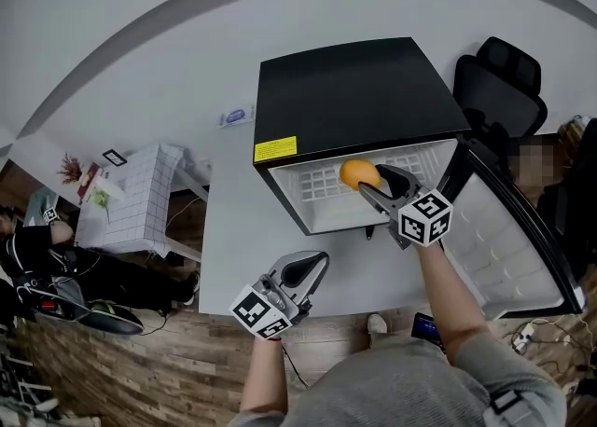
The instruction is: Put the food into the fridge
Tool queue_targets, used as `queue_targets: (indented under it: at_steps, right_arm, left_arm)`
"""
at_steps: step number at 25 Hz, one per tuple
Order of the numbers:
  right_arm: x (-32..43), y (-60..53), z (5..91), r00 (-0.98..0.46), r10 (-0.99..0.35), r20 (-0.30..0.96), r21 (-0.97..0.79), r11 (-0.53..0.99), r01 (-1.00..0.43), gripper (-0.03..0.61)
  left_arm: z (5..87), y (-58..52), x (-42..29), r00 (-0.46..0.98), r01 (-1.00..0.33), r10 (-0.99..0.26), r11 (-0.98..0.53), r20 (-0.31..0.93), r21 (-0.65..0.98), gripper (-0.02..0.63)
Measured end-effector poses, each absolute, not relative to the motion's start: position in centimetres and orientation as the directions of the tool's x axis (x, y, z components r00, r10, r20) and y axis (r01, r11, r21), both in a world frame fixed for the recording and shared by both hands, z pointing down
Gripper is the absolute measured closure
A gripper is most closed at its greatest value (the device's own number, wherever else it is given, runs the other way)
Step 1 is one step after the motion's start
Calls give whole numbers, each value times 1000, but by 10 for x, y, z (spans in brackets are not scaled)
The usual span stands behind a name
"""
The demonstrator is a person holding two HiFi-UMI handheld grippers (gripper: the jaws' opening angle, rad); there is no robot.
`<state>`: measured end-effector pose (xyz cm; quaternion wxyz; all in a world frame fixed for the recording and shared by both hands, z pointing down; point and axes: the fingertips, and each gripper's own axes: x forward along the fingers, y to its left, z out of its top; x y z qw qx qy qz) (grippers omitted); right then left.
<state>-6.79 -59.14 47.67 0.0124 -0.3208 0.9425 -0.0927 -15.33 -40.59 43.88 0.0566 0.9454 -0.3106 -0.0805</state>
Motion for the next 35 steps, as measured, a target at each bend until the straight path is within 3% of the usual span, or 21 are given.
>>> queue_targets:
  at_steps: [13, 24, 35]
  right_arm:
    - [-62, -653, 515, -656, -729, 195, -117, 647, -753, 328]
    - [-68, -676, 550, -560, -734, 383, 4, 608, -794, 328]
    - [-73, -677, 555, -547, -730, 410, 57, 619, -783, 330]
  left_arm:
    - [445, -392, -141, 802, -580, -593, -802, -77, 141, 603]
    - [445, -399, -139, 798, -588, -599, -797, -67, 138, 603]
    - [446, -401, -138, 803, -578, -591, -803, -69, 145, 603]
